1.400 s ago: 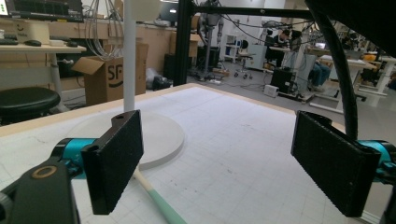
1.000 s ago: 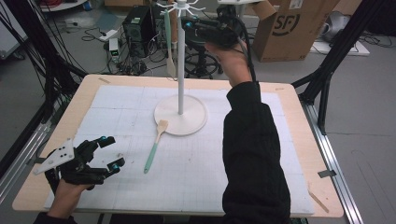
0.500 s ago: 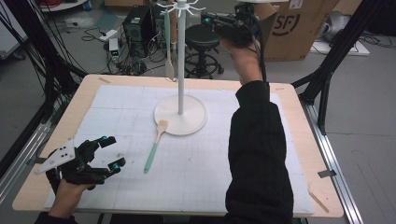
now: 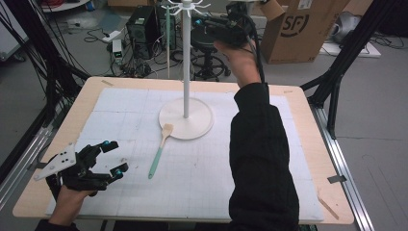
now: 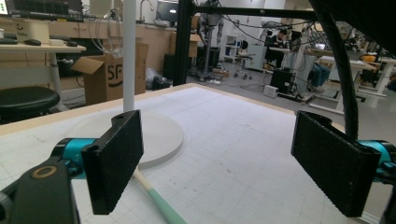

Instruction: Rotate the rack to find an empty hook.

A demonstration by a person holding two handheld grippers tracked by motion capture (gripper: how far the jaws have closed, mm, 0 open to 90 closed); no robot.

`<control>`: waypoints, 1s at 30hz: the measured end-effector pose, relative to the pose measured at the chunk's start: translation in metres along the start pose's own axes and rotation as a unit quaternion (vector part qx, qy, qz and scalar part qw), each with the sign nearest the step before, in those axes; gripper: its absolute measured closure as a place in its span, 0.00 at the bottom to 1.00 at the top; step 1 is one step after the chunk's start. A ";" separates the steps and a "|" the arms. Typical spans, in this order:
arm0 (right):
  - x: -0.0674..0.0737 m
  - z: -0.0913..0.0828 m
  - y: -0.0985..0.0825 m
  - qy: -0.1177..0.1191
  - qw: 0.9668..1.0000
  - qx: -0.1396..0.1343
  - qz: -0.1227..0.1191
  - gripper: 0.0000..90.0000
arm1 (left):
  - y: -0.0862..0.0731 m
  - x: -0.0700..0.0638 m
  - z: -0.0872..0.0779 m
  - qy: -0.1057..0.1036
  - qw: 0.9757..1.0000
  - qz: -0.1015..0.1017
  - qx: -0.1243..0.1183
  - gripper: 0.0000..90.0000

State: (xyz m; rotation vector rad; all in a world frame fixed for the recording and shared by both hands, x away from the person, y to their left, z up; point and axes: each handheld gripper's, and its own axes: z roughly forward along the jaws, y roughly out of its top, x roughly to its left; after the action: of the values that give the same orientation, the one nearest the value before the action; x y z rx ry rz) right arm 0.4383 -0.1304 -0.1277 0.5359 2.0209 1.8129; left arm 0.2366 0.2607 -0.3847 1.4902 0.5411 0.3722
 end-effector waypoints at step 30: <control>0.030 -0.128 -0.151 -0.039 0.997 0.056 0.030 0.49 | -0.006 0.000 0.007 0.018 1.000 0.000 0.000 0.19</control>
State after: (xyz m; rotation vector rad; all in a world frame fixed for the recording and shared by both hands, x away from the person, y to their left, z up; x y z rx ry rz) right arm 0.3417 -0.2393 -0.2652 0.6959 2.0825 1.6925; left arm 0.2399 0.2544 -0.3907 1.4861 0.5697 0.3993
